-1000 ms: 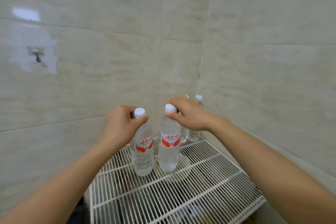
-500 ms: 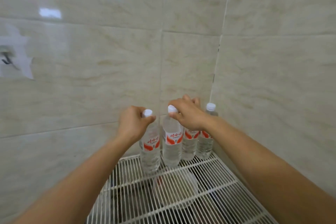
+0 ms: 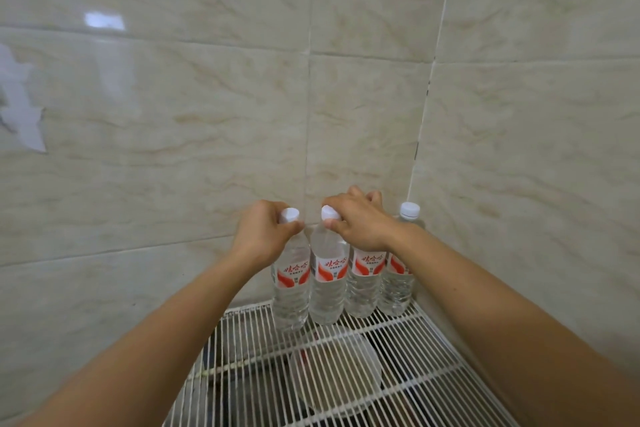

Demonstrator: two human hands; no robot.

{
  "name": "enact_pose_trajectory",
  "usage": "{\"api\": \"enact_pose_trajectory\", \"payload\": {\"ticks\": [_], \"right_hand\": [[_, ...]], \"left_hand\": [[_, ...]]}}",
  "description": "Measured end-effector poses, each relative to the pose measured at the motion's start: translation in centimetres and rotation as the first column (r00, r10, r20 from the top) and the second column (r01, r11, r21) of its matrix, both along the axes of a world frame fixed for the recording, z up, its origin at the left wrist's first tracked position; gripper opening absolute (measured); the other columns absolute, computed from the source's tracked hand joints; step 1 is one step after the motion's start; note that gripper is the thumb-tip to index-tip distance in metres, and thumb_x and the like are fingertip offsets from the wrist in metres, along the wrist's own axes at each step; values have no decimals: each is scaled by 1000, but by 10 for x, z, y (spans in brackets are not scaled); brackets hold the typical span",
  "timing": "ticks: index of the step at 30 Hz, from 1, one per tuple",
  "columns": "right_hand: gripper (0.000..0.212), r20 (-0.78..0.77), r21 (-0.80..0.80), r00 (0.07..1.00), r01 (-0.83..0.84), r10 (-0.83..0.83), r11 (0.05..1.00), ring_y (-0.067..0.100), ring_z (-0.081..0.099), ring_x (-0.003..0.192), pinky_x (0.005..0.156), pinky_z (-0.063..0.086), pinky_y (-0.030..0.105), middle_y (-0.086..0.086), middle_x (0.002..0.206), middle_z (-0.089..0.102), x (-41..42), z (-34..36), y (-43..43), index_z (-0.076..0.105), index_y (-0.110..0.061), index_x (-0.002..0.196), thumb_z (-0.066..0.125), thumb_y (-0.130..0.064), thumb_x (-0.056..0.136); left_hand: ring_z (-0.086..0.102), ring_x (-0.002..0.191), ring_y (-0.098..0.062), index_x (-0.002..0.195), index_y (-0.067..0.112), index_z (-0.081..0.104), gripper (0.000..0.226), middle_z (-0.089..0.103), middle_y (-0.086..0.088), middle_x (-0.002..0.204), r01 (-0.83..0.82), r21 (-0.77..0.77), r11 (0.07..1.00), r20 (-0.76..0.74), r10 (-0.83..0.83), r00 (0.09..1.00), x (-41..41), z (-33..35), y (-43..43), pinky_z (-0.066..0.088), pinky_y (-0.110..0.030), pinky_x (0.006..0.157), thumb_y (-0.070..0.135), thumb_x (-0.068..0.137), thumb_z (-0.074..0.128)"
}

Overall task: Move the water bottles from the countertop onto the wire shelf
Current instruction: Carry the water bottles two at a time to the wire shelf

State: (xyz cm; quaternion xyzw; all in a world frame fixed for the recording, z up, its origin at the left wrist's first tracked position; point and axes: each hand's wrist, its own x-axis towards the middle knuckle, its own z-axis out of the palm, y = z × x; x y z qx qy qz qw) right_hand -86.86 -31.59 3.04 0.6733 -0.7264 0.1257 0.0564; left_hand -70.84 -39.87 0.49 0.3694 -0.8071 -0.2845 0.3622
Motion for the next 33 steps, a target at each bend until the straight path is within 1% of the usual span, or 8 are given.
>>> {"api": "enact_pose_trajectory", "payload": {"ticks": [3,6,11,15,19,21,27,33], "right_hand": [[12,11,-8,1000,3,-3,1000,17,35,103,90,26,42,-3,97,54,-1,-1,0,46,-27,88,44,-32,98],[12,11,-20,1000,25,-25,999,19,36,102,88,27,42,-3,93,52,-2,-3,1,47,-26,88,44,-33,98],[18,-33,-23,998,51,-52,998,21,37,105,86,26,41,-3,92,49,-5,-5,3,52,-21,101,40,-35,98],[29,-76,-23,993,83,-85,996,22,37,111,86,25,41,1,103,54,-3,-6,4,52,-20,117,37,-36,98],[42,-33,-55,993,109,-111,993,23,34,121,92,24,41,4,126,53,2,-6,7,45,-21,134,42,-39,96],[50,33,-126,993,121,-117,985,22,31,127,95,23,39,4,136,47,10,-4,8,39,-20,142,43,-40,96],[45,125,-258,991,-21,54,966,18,30,126,91,23,36,1,135,49,61,-11,6,46,-19,136,46,-37,94],[44,177,-182,955,-206,238,962,18,30,127,89,21,31,1,136,48,158,-56,-10,47,-18,134,46,-38,95]], "left_hand": [[39,48,-11,58,20,55,29,42,6,49,37,1,999,5,-37,999,-2,0,0,32,-26,51,23,82,70],[43,50,-11,74,14,67,14,47,6,51,42,2,999,-2,-42,999,-2,0,-1,35,-26,53,25,82,71],[52,60,-18,81,14,68,13,56,2,60,30,-5,1000,-10,-30,999,1,-3,5,43,-33,60,27,82,70],[65,90,-21,101,16,67,21,71,-4,92,17,7,1000,5,-17,1000,4,-6,12,54,-41,79,29,84,68],[58,113,-21,129,18,56,48,64,-7,122,-48,-37,998,49,49,998,15,-11,19,49,-39,92,36,85,65],[55,119,-22,134,16,51,52,58,-8,132,-104,-63,993,84,109,990,25,-12,21,46,-39,98,37,87,62],[56,113,-21,126,16,59,40,52,-6,131,-246,-162,956,83,261,962,82,-23,32,41,-27,96,30,89,60],[54,116,-22,133,16,52,43,43,-4,138,-399,-122,909,201,416,887,185,-54,50,41,-30,97,33,93,53]]}}
